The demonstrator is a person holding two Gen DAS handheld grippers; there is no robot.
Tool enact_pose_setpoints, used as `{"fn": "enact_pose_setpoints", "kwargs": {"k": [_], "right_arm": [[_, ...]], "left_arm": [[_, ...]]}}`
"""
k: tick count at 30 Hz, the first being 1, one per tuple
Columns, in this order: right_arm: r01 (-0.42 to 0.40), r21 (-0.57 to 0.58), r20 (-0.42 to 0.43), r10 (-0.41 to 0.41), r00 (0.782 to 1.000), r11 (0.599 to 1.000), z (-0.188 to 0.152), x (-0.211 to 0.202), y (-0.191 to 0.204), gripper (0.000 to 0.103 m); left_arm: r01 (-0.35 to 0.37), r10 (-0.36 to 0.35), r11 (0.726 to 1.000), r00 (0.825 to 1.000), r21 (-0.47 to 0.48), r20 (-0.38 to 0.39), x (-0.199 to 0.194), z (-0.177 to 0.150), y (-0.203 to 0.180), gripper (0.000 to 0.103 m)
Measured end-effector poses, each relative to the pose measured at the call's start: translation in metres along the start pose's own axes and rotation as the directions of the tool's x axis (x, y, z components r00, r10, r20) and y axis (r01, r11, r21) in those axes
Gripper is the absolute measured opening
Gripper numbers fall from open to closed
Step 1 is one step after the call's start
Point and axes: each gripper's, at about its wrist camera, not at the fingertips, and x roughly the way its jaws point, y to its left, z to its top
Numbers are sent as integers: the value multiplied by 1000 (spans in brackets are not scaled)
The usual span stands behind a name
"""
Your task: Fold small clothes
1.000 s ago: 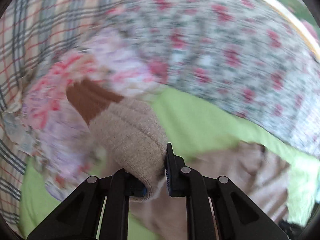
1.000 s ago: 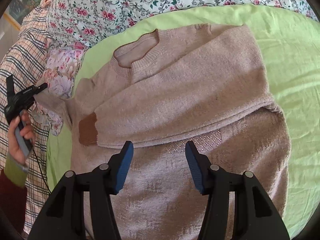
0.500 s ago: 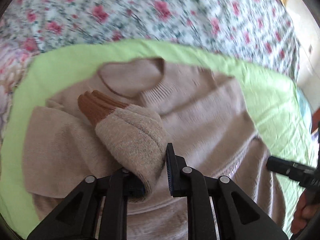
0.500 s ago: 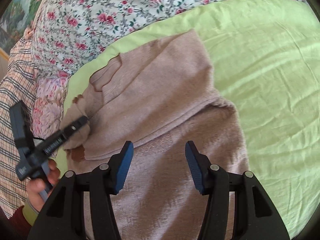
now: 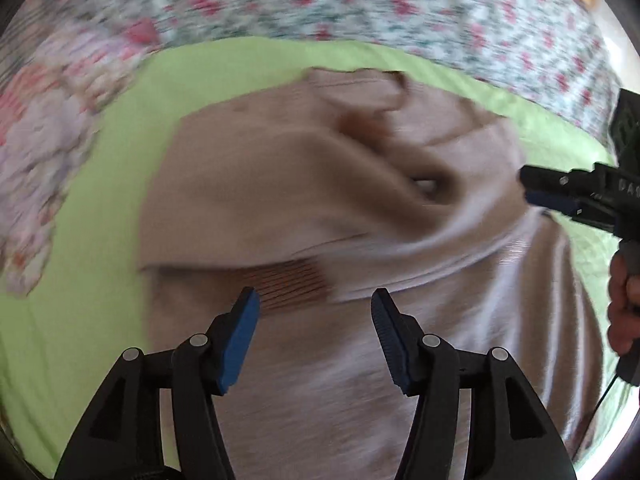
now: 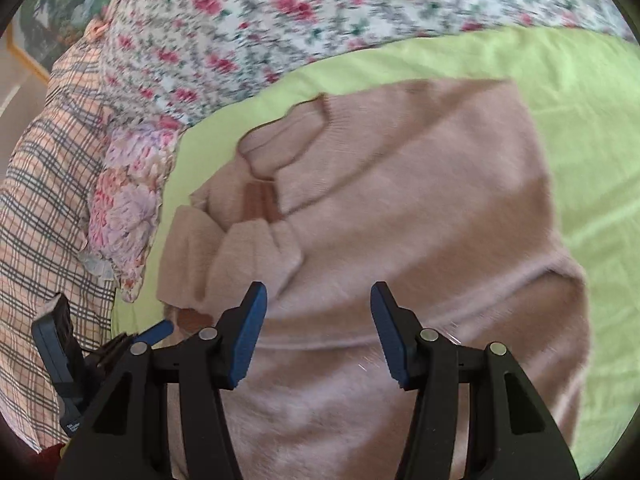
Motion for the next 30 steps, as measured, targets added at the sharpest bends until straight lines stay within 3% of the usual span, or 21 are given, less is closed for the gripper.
{"fn": "enact_pose_setpoints", "kwargs": {"k": [5, 9, 10, 11, 12, 15, 17, 18, 20, 22, 25, 28, 30], "right_arm": [[-21, -90, -45, 17, 999, 996, 31, 48, 45, 55], [63, -151, -124, -82, 989, 987, 40, 90, 55, 55], [69, -148, -138, -90, 986, 987, 40, 96, 54, 53], [70, -141, -140, -90, 986, 988, 41, 97, 51, 31], [66, -132, -121, -82, 989, 989, 40, 90, 50, 21], [16, -94, 23, -14, 1000, 995, 40, 42, 42, 16], [-17, -39, 139, 22, 990, 999, 37, 4, 28, 15], [-29, 2, 202, 28, 979, 1000, 32, -17, 14, 15], [-8, 79, 255, -12, 967, 997, 20, -39, -12, 14], [28, 153, 211, -60, 976, 988, 7, -40, -45, 14], [83, 238, 65, -101, 993, 968, -13, -24, -88, 14], [141, 244, 36, -154, 987, 960, -23, -26, -98, 17], [216, 254, 39, -233, 972, 943, -24, -38, -95, 29]], "left_arm": [[-139, 133, 966, 990, -218, -42, 10, -5, 92, 59], [-125, 113, 950, 992, -287, -58, 28, 8, 118, 59], [-121, 108, 951, 992, -285, -60, 33, 13, 117, 59], [-115, 102, 954, 993, -278, -59, 36, 17, 115, 59], [-105, 93, 958, 994, -266, -57, 38, 20, 111, 59], [-104, 95, 972, 994, -209, -51, 43, 26, 93, 57], [-132, 120, 973, 990, -191, -70, 48, 26, 85, 51], [-144, 130, 970, 988, -196, -81, 51, 26, 83, 41], [-145, 126, 961, 987, -235, -97, 54, 22, 82, 34], [-131, 109, 949, 990, -286, -91, 52, 17, 81, 34], [-152, 130, 939, 987, -308, -91, 51, 9, 74, 32], [-154, 132, 930, 987, -334, -87, 47, 6, 76, 32], [-154, 134, 919, 988, -364, -82, 43, 2, 83, 32]]}}
